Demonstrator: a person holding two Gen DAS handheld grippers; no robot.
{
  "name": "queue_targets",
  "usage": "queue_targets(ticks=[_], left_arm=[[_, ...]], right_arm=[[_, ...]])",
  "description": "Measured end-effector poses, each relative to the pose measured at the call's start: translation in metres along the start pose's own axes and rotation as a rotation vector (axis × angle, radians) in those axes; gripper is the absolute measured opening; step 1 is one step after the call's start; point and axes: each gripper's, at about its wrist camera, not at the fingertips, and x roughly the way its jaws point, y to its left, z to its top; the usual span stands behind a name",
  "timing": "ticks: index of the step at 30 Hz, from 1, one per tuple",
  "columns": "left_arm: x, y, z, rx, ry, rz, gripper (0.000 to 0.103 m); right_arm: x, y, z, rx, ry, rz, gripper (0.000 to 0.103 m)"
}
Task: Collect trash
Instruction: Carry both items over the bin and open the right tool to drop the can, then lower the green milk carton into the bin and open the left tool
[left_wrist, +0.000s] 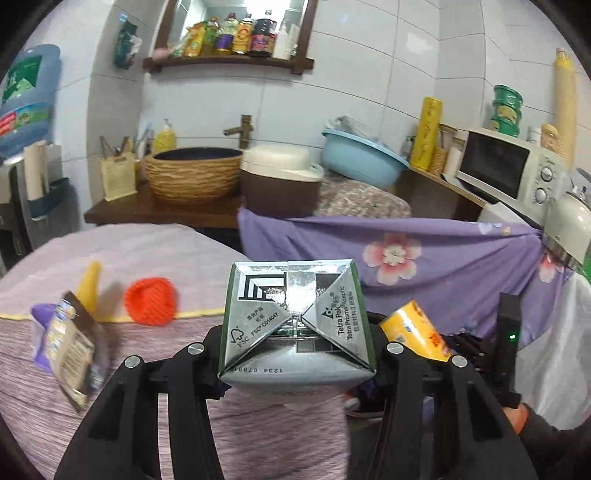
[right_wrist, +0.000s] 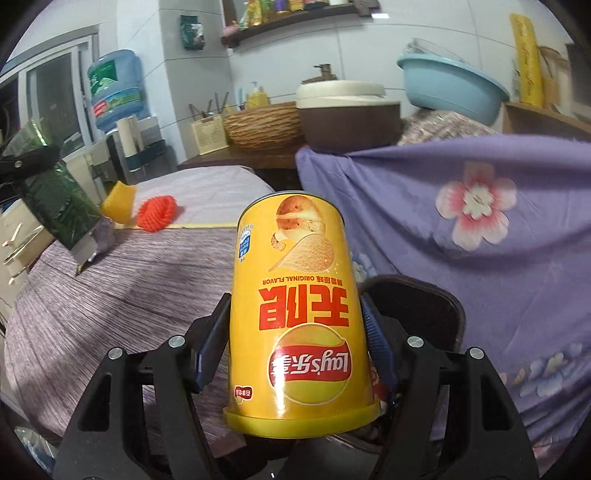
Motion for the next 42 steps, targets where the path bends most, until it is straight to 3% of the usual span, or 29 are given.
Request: queue_targets(ticks=[4, 16, 20, 22, 30, 42], left_arm=[[0.023, -0.024, -0.013, -0.022, 0.034, -0.049, 0.05], [0.07, -0.075, -0.032, 0.018, 0.084, -0.068, 0.05], [0.083, -0.086, -0.036, 0.024, 0.107, -0.074, 0.05], [0.088, -0.091, -0.038, 0.034, 0.115, -0.069, 0.05], [0.106, -0.106, -0.046, 0.036, 0.139, -0.075, 0.05], [0.15, -0.134, -0.055, 0.062, 0.2, -0.083, 0.051]], right_arm=[[0.012, -0.025, -0.02, 0.027, 0.033, -0.063, 0.067], [0.082, -0.087, -0.068, 0.112, 0.176, -0.157, 0.068], [0.099, -0.093, -0.081, 0.094, 0.196, -0.198, 0.079], [0.101, -0.094, -0.082, 0.096, 0.2, -0.207, 0.08], [0.069, -0.097, -0.076, 0.118, 0.142, -0.234, 0.084], [0.002, -0.135, -0.096, 0.153, 0.094, -0.403, 0.086]])
